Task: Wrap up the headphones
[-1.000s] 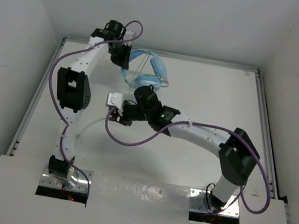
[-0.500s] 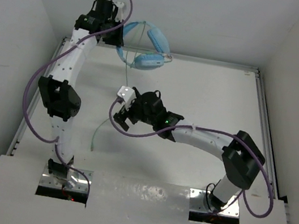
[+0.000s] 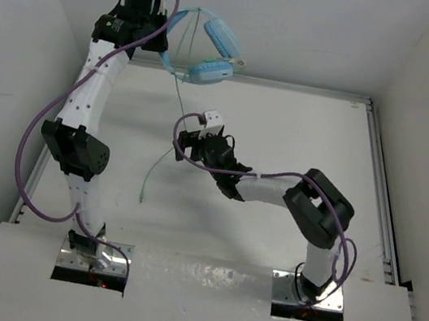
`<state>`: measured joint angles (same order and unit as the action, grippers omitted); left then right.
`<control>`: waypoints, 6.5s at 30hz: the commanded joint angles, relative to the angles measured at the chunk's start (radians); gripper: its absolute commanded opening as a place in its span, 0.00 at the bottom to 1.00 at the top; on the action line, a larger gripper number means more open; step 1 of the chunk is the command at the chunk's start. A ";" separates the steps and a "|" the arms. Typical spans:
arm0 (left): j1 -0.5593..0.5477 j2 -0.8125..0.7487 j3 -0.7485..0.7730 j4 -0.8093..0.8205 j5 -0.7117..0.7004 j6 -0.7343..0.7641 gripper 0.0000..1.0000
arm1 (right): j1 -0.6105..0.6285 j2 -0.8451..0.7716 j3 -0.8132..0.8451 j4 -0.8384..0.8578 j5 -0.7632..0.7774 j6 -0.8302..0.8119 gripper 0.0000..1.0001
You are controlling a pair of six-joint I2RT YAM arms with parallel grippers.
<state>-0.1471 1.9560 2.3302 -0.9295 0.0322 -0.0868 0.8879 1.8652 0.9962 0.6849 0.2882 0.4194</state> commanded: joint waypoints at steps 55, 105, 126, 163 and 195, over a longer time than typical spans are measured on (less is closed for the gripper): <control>-0.207 -0.128 -0.399 -0.154 0.042 0.783 0.00 | -0.512 -0.320 0.096 -0.188 -0.230 -0.343 0.00; -0.270 -0.146 -0.496 -0.189 0.052 0.748 0.00 | -0.589 -0.304 0.110 -0.965 0.033 0.151 0.72; -0.278 -0.149 -0.499 -0.181 0.084 0.728 0.00 | -0.534 -0.158 -0.016 -0.993 0.012 0.400 0.58; -0.302 -0.161 -0.609 -0.163 0.038 0.742 0.00 | -0.843 -0.173 0.480 -0.816 0.160 0.246 0.00; -0.181 0.296 -0.215 -0.262 0.317 0.444 0.00 | -0.144 -0.431 0.295 -0.260 -0.564 0.128 0.00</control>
<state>-0.3504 2.2284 2.0289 -1.1389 0.2787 0.4175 0.6827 1.4311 1.2510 0.2390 -0.1165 0.5373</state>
